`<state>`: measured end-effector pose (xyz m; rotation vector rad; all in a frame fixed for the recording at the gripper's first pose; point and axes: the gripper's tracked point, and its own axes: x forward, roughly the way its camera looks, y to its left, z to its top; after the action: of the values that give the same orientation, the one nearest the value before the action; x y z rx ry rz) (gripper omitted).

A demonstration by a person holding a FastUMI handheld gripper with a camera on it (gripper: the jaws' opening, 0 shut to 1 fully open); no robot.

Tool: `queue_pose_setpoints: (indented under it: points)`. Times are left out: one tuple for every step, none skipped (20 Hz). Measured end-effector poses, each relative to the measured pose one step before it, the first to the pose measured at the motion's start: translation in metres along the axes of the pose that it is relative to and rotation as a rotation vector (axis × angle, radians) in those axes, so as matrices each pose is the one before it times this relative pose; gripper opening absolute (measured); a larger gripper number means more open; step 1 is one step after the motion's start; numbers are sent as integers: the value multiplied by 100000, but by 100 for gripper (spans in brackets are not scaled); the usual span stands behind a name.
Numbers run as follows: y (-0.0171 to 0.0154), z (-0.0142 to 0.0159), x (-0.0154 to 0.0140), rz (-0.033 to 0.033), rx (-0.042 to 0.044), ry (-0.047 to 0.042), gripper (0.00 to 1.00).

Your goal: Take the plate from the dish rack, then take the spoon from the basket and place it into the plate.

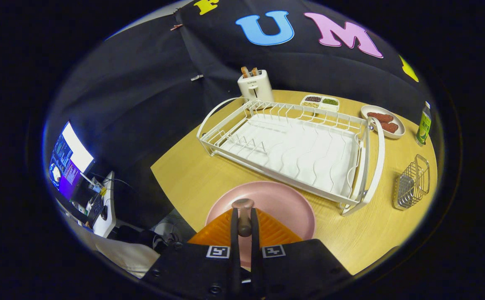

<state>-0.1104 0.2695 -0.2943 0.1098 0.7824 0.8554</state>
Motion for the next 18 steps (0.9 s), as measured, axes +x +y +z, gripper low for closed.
queue_pose_setpoints:
  points:
    - [-173, -316, -214, -376, -938, 921, 14]
    - [5, -439, 4, -686, -1095, 1117, 15]
    - [-38, -434, 26, -391, -1033, 1511, 16]
    - [-342, -489, 107, -1365, -1543, 1522, 17]
    - [-370, -353, 248, -1320, -1116, 1495, 20]
    - [-228, -183, 150, -1143, -634, 661, 24]
    - [-352, 133, 86, -1253, 98, -315, 32]
    - [-6, 44, 68, -362, 755, -122, 38]
    - [-75, 89, -23, -284, 833, -155, 61]
    - [-104, -7, -157, -775, 569, -329, 69]
    - [-40, 133, 5, -237, 657, -20, 76]
    - [-6, 57, -66, -473, 476, -214, 83]
    - [8, 120, -85, -260, 245, -479, 95]
    - [97, -47, -260, -209, 321, -413, 95]
    - [192, 90, -313, 150, 553, -333, 97]
    - [117, 320, -359, -297, 255, -844, 99]
    - [-85, 633, -485, -698, -350, -1825, 99]
    - [-94, 887, -486, -958, -500, -2170, 99]
